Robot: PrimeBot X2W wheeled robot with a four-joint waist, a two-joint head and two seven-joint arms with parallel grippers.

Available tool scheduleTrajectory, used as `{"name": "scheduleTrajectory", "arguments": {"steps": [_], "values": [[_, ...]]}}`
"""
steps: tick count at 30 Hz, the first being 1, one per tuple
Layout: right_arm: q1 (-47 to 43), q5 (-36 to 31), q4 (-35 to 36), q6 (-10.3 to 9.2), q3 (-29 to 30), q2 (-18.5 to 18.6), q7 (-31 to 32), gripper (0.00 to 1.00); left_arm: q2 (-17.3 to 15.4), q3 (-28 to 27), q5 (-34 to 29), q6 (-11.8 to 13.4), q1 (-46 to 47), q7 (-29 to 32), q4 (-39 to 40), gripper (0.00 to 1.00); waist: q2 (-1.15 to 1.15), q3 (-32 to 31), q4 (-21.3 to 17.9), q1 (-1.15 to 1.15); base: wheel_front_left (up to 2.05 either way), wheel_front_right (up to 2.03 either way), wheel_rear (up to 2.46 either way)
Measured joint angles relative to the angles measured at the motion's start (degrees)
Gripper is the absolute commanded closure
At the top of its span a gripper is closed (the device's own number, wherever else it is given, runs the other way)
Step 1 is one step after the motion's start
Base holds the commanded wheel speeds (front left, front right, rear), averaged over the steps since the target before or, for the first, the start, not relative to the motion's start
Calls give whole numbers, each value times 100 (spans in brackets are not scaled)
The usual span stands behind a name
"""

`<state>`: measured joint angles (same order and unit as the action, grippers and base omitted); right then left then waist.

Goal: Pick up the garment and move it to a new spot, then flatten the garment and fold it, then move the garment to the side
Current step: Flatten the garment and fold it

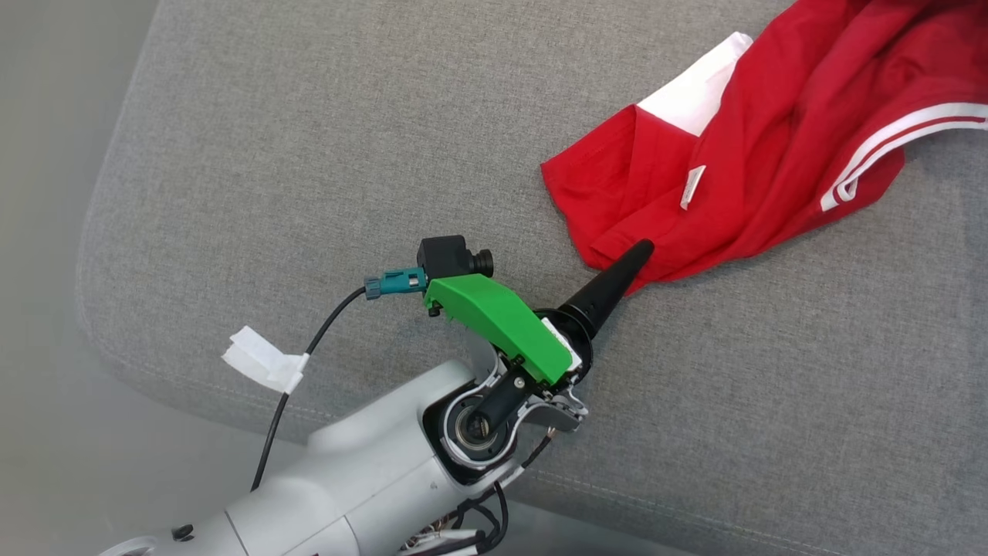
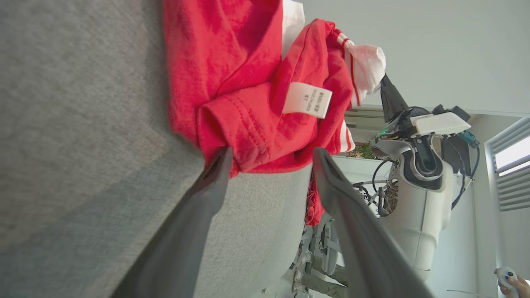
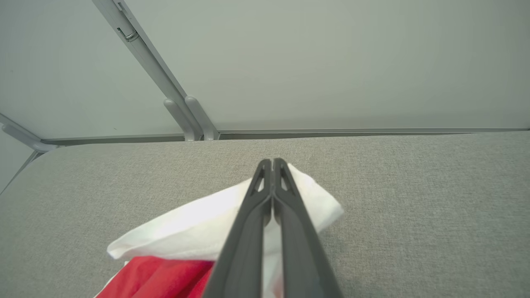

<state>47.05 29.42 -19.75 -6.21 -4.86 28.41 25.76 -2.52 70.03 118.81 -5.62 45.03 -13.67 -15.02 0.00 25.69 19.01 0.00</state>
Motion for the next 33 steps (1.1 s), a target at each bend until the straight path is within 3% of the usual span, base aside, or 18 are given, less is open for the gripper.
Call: {"name": "scheduleTrajectory", "arguments": {"steps": [33], "values": [[-64,3,182,-43,27,-14,58,100,0,229,146,-92,288,-52,-165,0,0,28,-167,0,0,0,0]]}}
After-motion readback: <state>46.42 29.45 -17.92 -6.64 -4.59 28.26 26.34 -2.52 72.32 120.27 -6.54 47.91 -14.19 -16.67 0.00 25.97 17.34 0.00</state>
